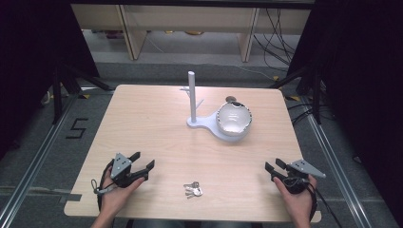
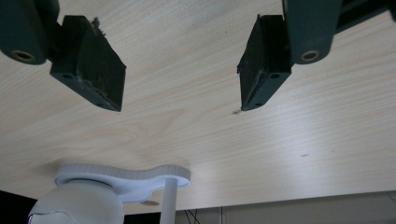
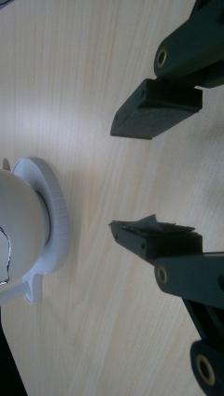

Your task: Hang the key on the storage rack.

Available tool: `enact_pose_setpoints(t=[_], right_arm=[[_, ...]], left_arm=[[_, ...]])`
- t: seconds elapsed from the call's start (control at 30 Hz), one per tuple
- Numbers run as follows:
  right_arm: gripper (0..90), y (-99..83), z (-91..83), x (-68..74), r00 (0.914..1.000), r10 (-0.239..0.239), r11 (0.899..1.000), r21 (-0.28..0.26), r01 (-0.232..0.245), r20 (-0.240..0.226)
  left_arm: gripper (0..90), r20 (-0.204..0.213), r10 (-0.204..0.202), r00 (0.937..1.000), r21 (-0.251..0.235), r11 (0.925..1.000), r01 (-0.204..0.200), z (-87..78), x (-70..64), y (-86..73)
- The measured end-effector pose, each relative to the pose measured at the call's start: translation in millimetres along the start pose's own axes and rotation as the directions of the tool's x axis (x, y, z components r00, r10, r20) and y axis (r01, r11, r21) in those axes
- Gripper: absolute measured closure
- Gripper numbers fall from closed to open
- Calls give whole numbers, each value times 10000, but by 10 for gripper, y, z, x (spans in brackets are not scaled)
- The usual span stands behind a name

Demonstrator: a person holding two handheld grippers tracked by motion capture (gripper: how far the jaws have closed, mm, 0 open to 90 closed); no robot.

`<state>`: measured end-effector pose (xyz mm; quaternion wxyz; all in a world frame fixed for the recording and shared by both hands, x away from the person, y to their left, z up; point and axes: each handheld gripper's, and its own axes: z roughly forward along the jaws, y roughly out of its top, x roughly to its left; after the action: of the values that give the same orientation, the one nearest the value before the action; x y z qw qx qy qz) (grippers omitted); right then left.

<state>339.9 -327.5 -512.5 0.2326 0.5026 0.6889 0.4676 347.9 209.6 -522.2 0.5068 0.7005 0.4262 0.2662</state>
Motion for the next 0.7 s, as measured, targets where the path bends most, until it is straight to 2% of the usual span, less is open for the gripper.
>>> enact_pose_setpoints(t=[0.07,0.1,0.13,0.17,0.2,0.23,0.27,0.3,0.33,0.37,0.4,0.43,0.47,0.5,0.53,0.57,0.6,0.63,0.67,0.7], right_arm=[[474,0,6,1,10000,-43,10000,-62,42,-8],[474,-8,7,53,9987,500,9987,-91,-500,50],[474,-7,9,51,9994,348,9994,32,-348,41],[474,-7,9,51,9994,348,9994,32,-348,41],[473,4,19,6,9996,-264,9995,151,263,74],[473,4,19,6,9996,-264,9995,151,263,74],[470,4,26,10,9997,-227,9996,150,227,30],[470,4,26,10,9997,-227,9996,150,227,30],[465,2,28,22,9999,-96,9999,61,95,86],[465,2,28,24,10000,-72,9999,85,71,48],[464,0,30,19,9998,-159,9998,96,158,75],[464,0,30,19,9998,-159,9998,96,158,75],[462,1,17,51,9996,261,9992,287,-262,49],[462,1,17,51,9996,261,9992,287,-262,49],[458,3,22,47,9996,282,9992,286,-282,1],[457,3,28,48,9996,289,9989,361,-287,-46],[456,1,29,53,9994,353,9984,438,-353,0],[456,1,29,53,9994,353,9984,438,-353,0],[456,1,40,60,9985,506,9982,325,-500,-184],[456,3,49,22,9997,82,9995,295,-75,-238]], left_arm=[[357,22,161,9999,116,9998,-161,-1,-19,14],[357,151,385,9991,136,9992,-387,1,-41,40],[383,502,547,9972,185,9983,-557,3,-104,126],[395,502,547,9972,185,9983,-557,3,-104,126],[396,971,697,9928,477,9961,-746,25,-172,225],[394,971,697,9928,477,9961,-746,25,-172,225],[387,1722,1046,9795,1667,9769,-1337,73,-262,370],[378,1722,1046,9795,1667,9769,-1337,73,-262,370],[373,2434,1222,9622,2744,9428,-1891,136,-346,475],[368,2434,1222,9622,2744,9428,-1891,136,-346,475],[365,2822,1303,9505,3316,9164,-2241,168,-383,524],[365,3150,1438,9381,3690,8921,-2607,199,-429,567],[363,3417,1519,9274,4020,8684,-2904,232,-478,603],[363,3807,1530,9119,4459,8336,-3261,265,-528,638],[355,4601,1721,8710,5041,7569,-4158,319,-641,698],[354,4601,1721,8710,5041,7569,-4158,319,-641,698],[348,5058,1777,8441,5211,7169,-4632,379,-773,738],[347,5058,1777,8441,5211,7169,-4632,379,-773,738],[344,5359,1920,8222,5228,6891,-5017,433,-887,774],[337,5695,2164,7930,5293,6415,-5552,475,-947,814]])
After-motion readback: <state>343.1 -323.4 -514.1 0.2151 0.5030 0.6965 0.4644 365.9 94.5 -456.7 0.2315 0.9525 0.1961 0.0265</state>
